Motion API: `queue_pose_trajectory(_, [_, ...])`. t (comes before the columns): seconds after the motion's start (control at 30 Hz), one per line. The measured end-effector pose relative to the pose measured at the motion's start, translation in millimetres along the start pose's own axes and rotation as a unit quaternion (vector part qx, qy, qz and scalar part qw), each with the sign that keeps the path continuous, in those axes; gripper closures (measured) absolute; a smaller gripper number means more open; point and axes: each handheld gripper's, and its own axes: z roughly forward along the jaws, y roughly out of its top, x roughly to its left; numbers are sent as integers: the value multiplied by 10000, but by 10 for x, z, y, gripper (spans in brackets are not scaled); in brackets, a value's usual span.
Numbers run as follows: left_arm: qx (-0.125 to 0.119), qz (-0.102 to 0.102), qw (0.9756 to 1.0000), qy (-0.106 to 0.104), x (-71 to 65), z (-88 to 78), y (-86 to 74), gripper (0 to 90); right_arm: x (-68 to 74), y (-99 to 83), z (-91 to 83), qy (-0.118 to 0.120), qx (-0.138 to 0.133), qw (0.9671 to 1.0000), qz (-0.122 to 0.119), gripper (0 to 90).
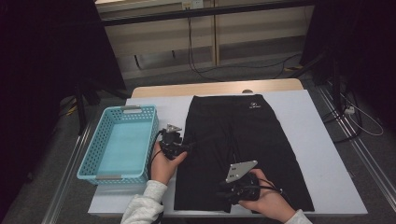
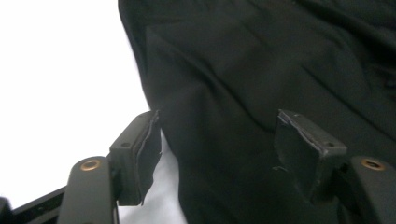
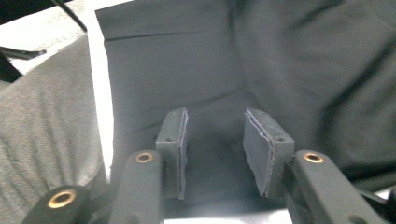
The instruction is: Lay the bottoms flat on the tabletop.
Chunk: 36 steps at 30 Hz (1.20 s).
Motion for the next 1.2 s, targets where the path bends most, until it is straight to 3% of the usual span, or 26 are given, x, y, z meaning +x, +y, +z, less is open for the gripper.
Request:
queue_pose_trajectory(0.13, [48,-14,9998,185,14,-2,-22,441,-69,-52,-15,-112,55,9999,53,541])
queue_pose_trajectory(0.17, [16,-17,9996,281,16,-4,-31,441,-74,-63,-7,-74,84,9999,93,522])
queue_pose_trajectory(0.27, [-2,-185,9993,311,27,-18,-44,482,-70,-68,6,31,36,9999,154,475])
queue_pose_trajectory(0.43, [133,-138,9989,420,1,-46,-49,652,-42,-52,30,27,36,9999,99,467])
queue_pose_trajectory(0.53, [177,-126,9992,329,-7,-54,-47,753,-16,-33,52,1,51,10000,39,452])
queue_pose_trajectory(0.6, [194,-139,9996,123,8,-47,-46,873,6,-23,65,-20,53,10000,10,439])
queue_pose_trajectory(0.63, [176,-169,9996,129,7,-44,-44,880,12,-19,69,-27,60,10000,-23,433])
queue_pose_trajectory(0.87, [188,-329,9987,349,69,-76,-42,884,-25,-21,41,-188,-11,9998,-7,353])
queue_pose_trajectory(1.03, [157,-252,9987,417,48,-55,-22,874,-43,-26,-3,-265,-92,9996,42,314])
queue_pose_trajectory(1.1, [128,-264,9985,468,50,-44,-16,800,-51,-22,-28,-279,-139,9995,50,304])
queue_pose_trajectory(1.17, [89,-220,9986,477,37,-37,-10,639,-71,-17,-51,-317,-187,9993,67,294])
queue_pose_trajectory(1.2, [98,-186,9989,424,22,-38,-6,629,-85,-15,-62,-352,-193,9992,74,288])
